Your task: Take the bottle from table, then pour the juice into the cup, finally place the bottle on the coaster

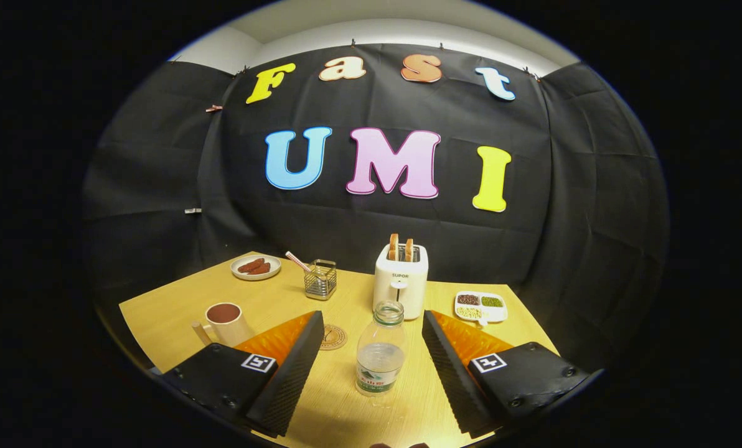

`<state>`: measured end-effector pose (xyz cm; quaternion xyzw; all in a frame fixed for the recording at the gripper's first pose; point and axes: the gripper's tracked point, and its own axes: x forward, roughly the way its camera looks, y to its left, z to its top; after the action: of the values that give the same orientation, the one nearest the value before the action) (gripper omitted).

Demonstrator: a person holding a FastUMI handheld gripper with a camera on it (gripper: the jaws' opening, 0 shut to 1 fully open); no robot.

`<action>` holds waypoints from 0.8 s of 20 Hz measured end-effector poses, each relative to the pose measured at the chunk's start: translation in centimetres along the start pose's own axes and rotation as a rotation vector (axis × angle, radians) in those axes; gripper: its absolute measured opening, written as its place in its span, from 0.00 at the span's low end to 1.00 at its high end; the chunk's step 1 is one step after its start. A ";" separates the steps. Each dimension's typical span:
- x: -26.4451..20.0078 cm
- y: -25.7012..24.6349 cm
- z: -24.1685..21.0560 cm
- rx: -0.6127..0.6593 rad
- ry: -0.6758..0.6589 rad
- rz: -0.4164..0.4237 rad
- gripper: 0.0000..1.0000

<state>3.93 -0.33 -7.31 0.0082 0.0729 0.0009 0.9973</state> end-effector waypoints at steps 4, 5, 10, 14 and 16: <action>1.4 -0.1 -1.3 0.001 0.017 0.002 0.98; 1.8 -0.1 -1.6 0.002 0.021 0.002 0.98; 3.7 -0.8 -3.0 0.007 0.033 -0.010 0.98; 4.7 -1.3 -4.9 0.004 0.053 -0.019 0.98; 5.2 -1.6 -6.1 0.015 0.071 -0.024 0.98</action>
<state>8.21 -1.81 -14.11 0.0146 0.1085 -0.0113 0.9939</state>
